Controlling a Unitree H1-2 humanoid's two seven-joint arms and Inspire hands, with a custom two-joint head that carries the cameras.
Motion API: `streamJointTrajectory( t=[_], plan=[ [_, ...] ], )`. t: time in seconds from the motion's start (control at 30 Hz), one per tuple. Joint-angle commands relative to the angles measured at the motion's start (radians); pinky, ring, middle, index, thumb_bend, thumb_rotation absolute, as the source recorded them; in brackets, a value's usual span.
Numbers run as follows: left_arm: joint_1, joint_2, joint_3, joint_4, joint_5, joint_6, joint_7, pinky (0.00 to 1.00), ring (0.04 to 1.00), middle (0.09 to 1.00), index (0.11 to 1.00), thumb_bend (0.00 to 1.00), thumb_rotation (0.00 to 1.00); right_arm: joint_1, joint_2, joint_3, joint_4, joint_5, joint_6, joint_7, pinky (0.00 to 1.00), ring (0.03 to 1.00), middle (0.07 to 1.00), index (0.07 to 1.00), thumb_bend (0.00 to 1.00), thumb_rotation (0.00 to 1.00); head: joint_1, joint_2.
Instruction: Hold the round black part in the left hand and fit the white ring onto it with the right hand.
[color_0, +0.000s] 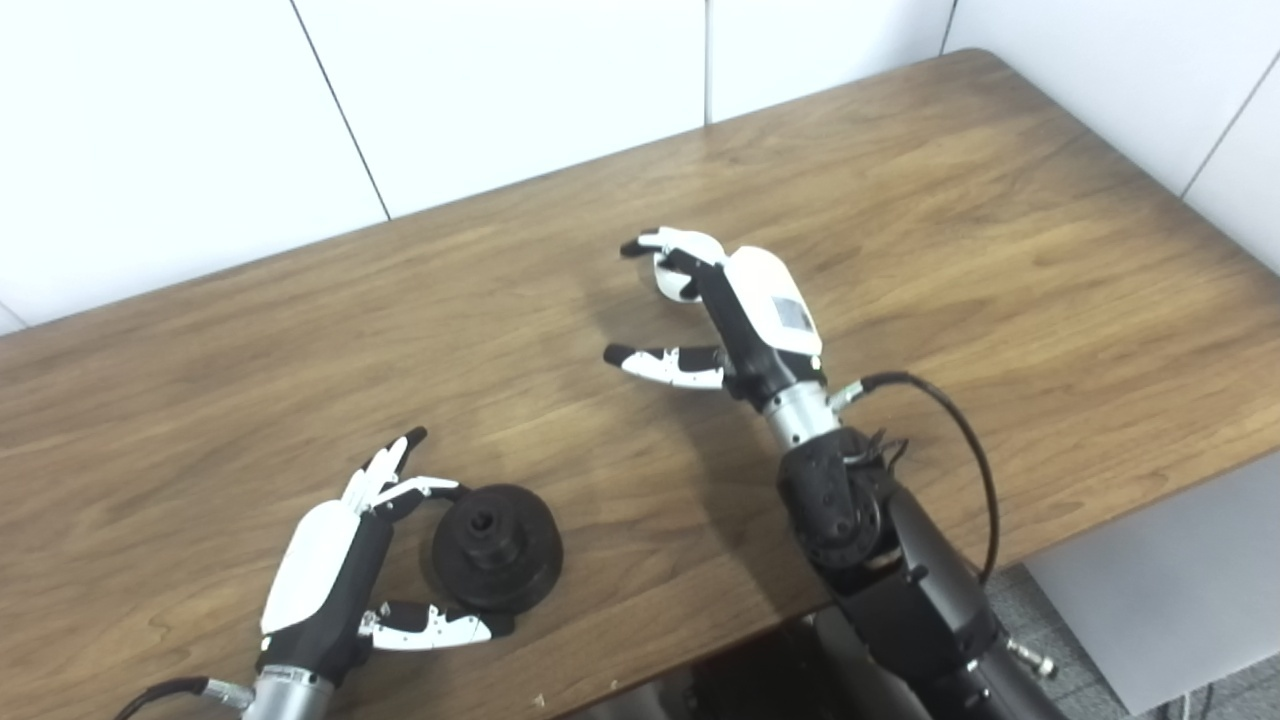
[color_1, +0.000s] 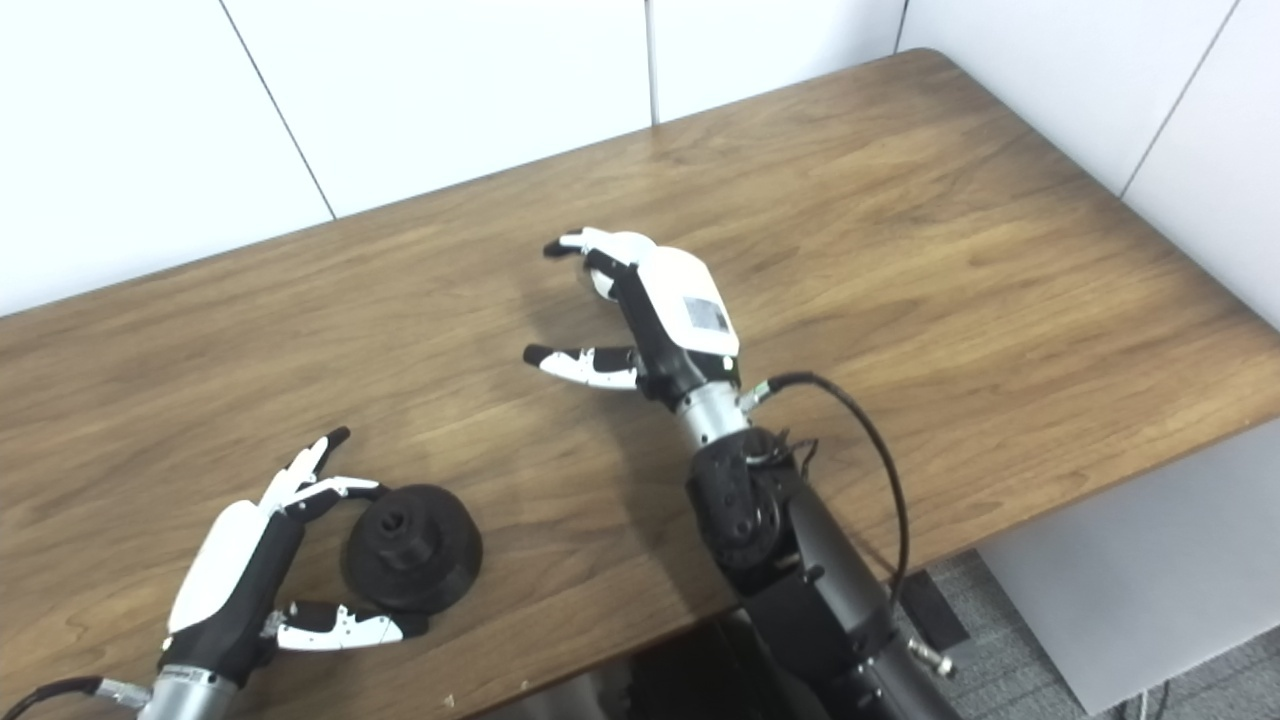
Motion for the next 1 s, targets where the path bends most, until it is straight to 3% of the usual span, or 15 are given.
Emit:
streamJointTrajectory(
  t=[0.0, 0.5, 0.8, 0.97],
  plan=[
    [-0.011, 0.004, 0.011, -0.012, 0.004, -0.002, 0.009, 1.00, 1.000, 1.000, 0.616, 0.94, 0.24, -0.056, -0.020, -0.026, -0.045, 0.000, 0.013, 0.012, 0.69, 0.877, 0.913, 0.794, 0.74, 0.39, 0.000, 0.001],
    [-0.009, 0.001, 0.012, -0.019, 0.017, 0.003, 0.002, 1.00, 1.000, 1.000, 0.619, 0.95, 0.25, -0.192, -0.124, -0.067, 0.033, -0.026, 0.073, 0.072, 0.78, 0.931, 0.949, 0.837, 0.76, 0.46, 0.014, 0.011],
    [-0.005, -0.002, 0.009, -0.040, 0.026, 0.015, -0.006, 1.00, 1.000, 1.000, 0.619, 0.95, 0.26, -0.281, -0.198, -0.035, 0.107, -0.031, 0.158, 0.212, 0.87, 0.992, 0.999, 0.924, 0.88, 0.57, 0.029, 0.019],
    [-0.005, -0.004, 0.007, -0.042, 0.029, 0.021, -0.007, 1.00, 1.000, 1.000, 0.618, 0.95, 0.26, -0.310, -0.218, -0.019, 0.170, -0.024, 0.156, 0.232, 0.85, 0.989, 1.000, 0.929, 0.96, 0.60, 0.035, 0.021]
  ],
)
